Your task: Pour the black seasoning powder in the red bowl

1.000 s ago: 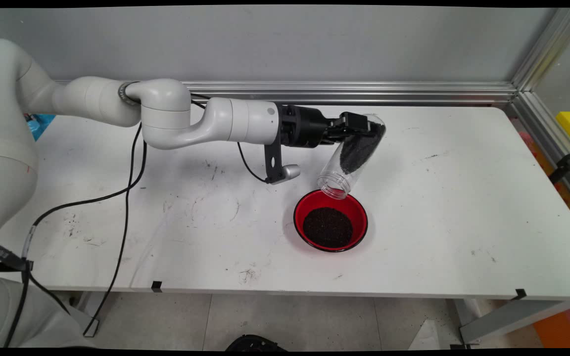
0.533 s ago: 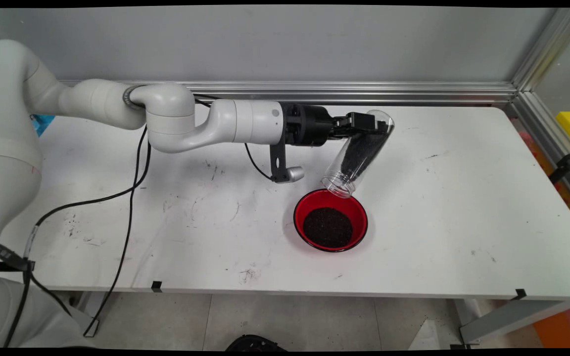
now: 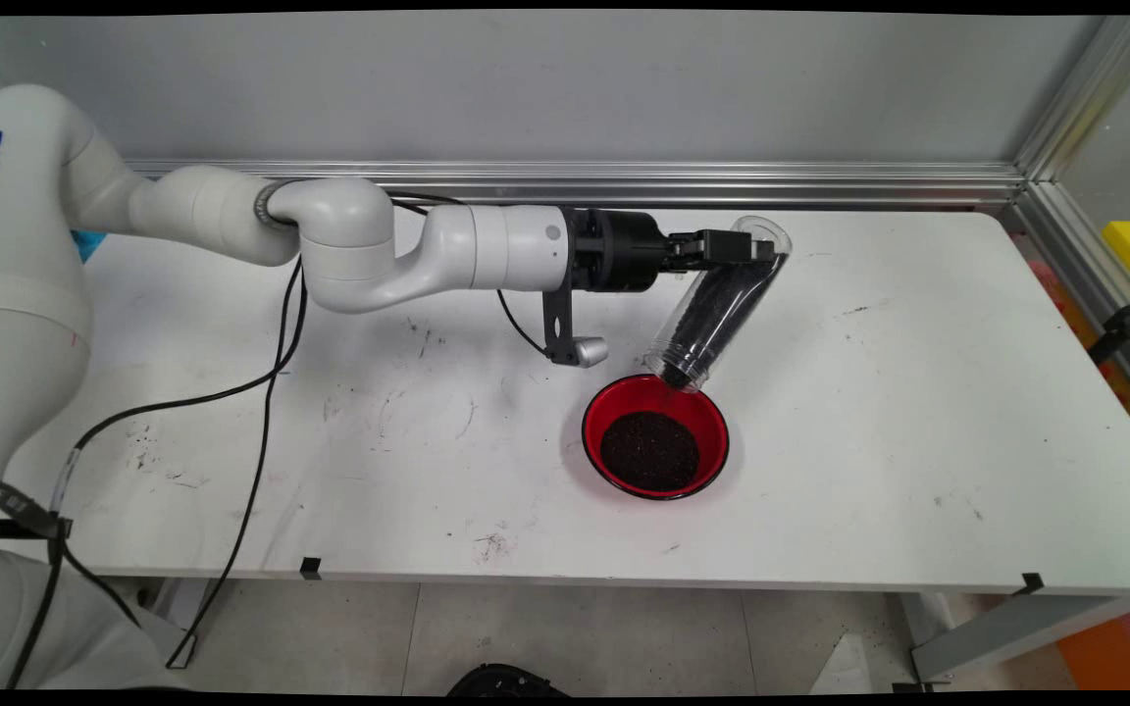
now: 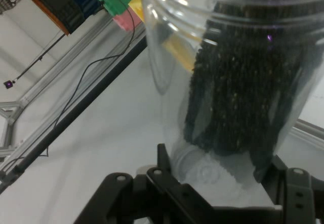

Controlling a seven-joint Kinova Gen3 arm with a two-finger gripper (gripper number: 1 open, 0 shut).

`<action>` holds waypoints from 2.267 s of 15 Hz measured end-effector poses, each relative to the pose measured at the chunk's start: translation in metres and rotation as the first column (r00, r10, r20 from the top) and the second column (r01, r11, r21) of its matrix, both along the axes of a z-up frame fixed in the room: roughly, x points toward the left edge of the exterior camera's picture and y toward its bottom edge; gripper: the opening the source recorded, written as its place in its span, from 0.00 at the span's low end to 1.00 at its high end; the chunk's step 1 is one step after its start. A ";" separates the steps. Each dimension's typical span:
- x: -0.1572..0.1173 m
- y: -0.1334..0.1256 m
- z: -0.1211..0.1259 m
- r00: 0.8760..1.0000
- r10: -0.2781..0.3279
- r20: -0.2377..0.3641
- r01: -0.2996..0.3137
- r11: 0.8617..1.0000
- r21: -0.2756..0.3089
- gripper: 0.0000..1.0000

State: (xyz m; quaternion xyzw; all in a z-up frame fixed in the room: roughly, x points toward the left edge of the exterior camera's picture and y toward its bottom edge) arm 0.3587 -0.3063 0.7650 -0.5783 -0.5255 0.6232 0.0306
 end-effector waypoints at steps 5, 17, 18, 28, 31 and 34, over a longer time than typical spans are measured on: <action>-0.001 -0.002 -0.007 1.000 -0.008 0.009 0.008 0.999 -0.039 0.00; -0.004 0.002 -0.033 0.997 -0.058 0.048 0.063 0.993 -0.102 0.00; -0.005 0.002 -0.035 0.997 -0.063 0.051 0.068 0.992 -0.106 0.00; -0.009 0.002 -0.049 0.994 -0.081 0.066 0.090 0.986 -0.144 0.00; -0.011 0.002 -0.051 0.994 -0.082 0.066 0.092 0.984 -0.155 0.00; -0.012 0.000 -0.053 0.995 -0.081 0.065 0.090 0.982 -0.166 0.00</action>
